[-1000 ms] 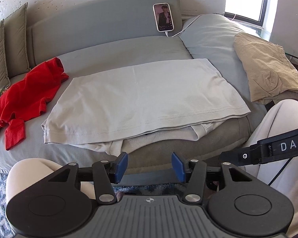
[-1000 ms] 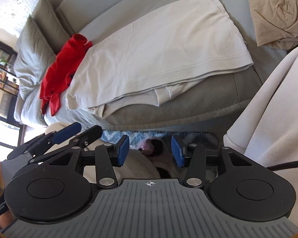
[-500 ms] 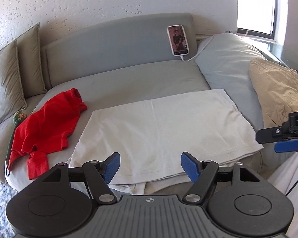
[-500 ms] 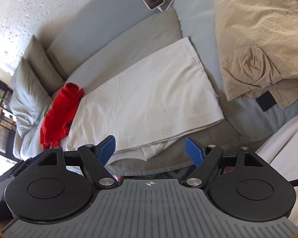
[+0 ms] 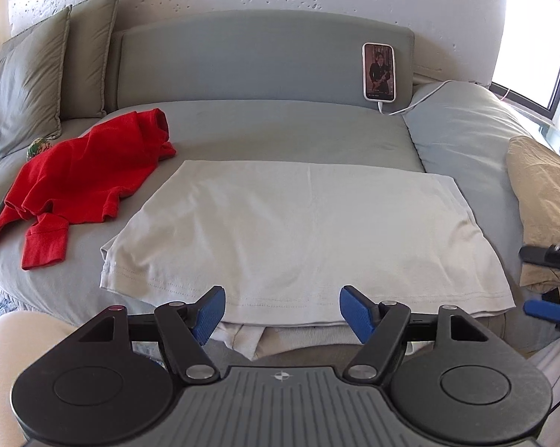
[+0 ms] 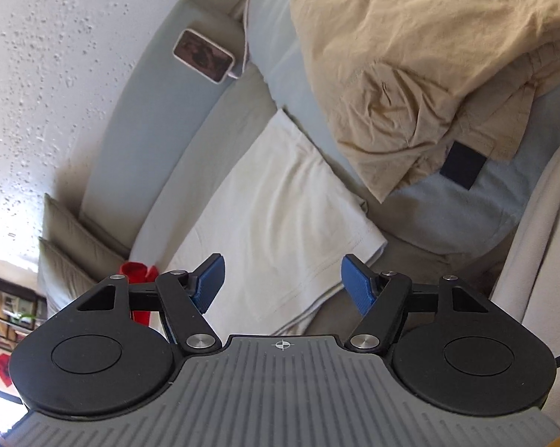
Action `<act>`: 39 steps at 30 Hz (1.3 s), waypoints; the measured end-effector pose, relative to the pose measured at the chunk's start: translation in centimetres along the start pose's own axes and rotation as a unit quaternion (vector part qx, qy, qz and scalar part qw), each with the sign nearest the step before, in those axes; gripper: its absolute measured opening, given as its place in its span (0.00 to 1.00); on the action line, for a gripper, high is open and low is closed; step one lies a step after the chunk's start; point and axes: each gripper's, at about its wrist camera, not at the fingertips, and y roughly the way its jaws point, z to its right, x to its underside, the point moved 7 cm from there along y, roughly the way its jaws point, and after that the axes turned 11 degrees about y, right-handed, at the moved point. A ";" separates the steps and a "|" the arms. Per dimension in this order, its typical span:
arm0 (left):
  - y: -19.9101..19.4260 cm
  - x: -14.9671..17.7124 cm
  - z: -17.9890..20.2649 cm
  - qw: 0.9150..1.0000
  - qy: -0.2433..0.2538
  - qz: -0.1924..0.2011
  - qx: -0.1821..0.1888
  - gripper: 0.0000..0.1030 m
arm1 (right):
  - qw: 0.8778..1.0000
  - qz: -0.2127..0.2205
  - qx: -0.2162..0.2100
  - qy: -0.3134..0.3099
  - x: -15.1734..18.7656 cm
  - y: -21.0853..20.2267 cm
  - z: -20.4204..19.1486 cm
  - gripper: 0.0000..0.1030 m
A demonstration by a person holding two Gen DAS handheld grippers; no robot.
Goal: Fold clothes
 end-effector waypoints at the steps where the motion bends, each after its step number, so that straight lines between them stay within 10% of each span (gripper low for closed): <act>1: 0.3 -0.1 0.0 1.000 0.004 0.002 -0.001 0.63 | 1.000 -0.015 0.009 0.008 0.3 0.8 0.4 0.61; 17: 7.6 1.1 -0.3 0.999 0.006 -0.015 0.028 0.59 | 0.997 0.008 0.068 0.024 -0.9 7.4 1.7 0.51; 24: 7.7 1.1 -0.4 0.999 0.007 -0.014 0.036 0.59 | 0.994 0.064 0.081 -0.038 -1.8 9.7 0.7 0.63; 33: 7.6 1.2 -0.3 0.999 0.017 -0.010 0.042 0.59 | 0.990 0.086 0.077 -0.079 -2.2 9.4 1.5 0.38; 36: 7.5 1.2 -0.3 0.998 0.022 -0.011 0.050 0.60 | 0.984 0.089 0.089 -0.125 -1.9 9.1 0.3 0.06; 39: 7.2 1.1 -0.6 0.997 0.029 -0.023 0.065 0.59 | 0.980 0.085 0.100 -0.152 -1.5 9.2 -0.9 0.05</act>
